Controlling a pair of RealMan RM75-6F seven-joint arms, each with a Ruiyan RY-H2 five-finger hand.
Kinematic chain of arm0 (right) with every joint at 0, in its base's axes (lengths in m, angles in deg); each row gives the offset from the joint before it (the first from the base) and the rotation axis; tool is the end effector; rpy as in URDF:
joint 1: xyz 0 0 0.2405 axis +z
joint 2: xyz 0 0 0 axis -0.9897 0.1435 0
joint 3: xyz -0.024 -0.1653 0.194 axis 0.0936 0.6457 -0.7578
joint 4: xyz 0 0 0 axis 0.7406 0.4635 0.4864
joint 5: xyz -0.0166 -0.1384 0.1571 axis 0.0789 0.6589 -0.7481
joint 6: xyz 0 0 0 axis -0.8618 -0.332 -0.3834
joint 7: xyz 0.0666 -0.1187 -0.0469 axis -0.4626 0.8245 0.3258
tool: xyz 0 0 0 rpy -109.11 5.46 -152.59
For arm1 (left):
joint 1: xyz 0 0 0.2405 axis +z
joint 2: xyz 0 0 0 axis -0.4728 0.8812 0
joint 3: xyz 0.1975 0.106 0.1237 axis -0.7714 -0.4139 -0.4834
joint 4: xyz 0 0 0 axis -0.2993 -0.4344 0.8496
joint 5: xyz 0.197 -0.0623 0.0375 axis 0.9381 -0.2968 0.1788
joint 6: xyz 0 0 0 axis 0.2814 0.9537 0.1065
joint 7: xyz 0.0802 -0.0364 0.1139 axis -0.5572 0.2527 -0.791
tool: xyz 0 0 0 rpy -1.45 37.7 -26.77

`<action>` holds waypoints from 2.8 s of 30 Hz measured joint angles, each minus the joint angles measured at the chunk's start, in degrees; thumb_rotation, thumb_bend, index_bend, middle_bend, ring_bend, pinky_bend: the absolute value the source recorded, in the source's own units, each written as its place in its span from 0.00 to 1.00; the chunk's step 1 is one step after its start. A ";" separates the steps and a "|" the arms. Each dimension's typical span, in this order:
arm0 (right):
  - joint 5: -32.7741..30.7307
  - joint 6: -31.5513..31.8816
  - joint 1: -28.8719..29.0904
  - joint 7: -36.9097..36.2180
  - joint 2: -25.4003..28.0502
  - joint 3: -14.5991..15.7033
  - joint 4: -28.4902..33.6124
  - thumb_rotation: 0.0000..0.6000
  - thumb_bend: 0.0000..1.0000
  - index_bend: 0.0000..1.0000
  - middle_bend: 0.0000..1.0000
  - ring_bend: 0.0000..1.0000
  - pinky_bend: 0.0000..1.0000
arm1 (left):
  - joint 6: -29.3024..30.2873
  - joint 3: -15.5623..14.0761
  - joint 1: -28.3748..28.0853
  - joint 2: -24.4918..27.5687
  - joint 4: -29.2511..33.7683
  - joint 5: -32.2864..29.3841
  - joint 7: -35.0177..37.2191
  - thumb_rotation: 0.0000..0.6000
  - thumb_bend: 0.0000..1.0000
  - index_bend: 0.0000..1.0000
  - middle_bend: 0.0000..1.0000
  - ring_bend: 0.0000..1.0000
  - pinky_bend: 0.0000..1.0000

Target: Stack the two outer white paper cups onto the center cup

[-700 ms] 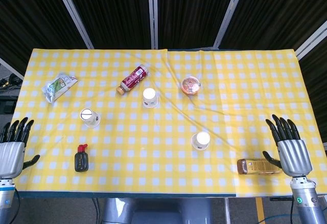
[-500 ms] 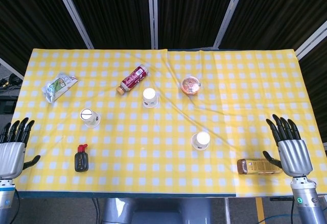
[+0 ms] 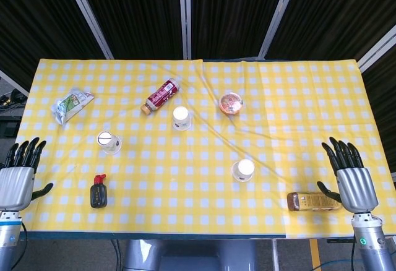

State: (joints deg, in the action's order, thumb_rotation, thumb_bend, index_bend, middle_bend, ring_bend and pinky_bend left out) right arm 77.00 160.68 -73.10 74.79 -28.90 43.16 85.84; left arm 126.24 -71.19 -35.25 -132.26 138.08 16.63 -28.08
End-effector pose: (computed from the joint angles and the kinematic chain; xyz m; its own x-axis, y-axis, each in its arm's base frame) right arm -0.2969 -0.2093 0.1411 0.4329 0.0817 0.8977 -0.8913 -0.1099 0.4399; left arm -0.3010 0.1989 0.1258 0.5412 -0.0107 0.8408 0.8409 0.0132 -0.5410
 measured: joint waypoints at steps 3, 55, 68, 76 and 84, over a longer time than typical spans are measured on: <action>-0.39 -0.19 0.09 -0.65 0.10 -0.23 -0.25 1.00 0.10 0.07 0.00 0.00 0.00 | -2.38 1.10 -1.67 0.32 0.35 -1.16 -0.39 1.00 0.06 0.01 0.00 0.00 0.00; -6.38 -3.71 0.62 -4.93 0.43 -2.26 -3.91 1.00 0.10 0.09 0.00 0.00 0.00 | -32.27 5.20 -29.80 -7.99 -9.67 -29.23 -11.17 1.00 0.32 0.40 0.00 0.00 0.00; -6.39 -3.32 0.49 -4.36 0.37 -2.28 -3.88 1.00 0.10 0.09 0.00 0.00 0.00 | -28.02 6.30 -29.79 -5.28 -6.28 -23.98 -6.16 1.00 0.36 0.41 0.00 0.00 0.00; -7.59 -4.14 0.79 -4.32 -0.14 -2.83 -5.06 1.00 0.10 0.09 0.00 0.00 0.00 | -26.97 10.04 -32.59 -3.33 -3.38 -22.59 -4.54 1.00 0.36 0.42 0.00 0.00 0.00; -9.91 -5.68 1.18 -5.10 -0.66 -3.77 -7.07 1.00 0.10 0.09 0.00 0.00 0.00 | -27.12 12.91 -38.66 -8.99 -8.04 -18.36 -2.55 1.00 0.36 0.43 0.00 0.00 0.00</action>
State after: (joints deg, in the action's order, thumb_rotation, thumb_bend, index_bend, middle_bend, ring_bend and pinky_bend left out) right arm 67.08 155.00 -71.92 69.69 -29.56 39.39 78.77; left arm 99.12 -58.28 -73.91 -141.24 130.04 -1.73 -30.63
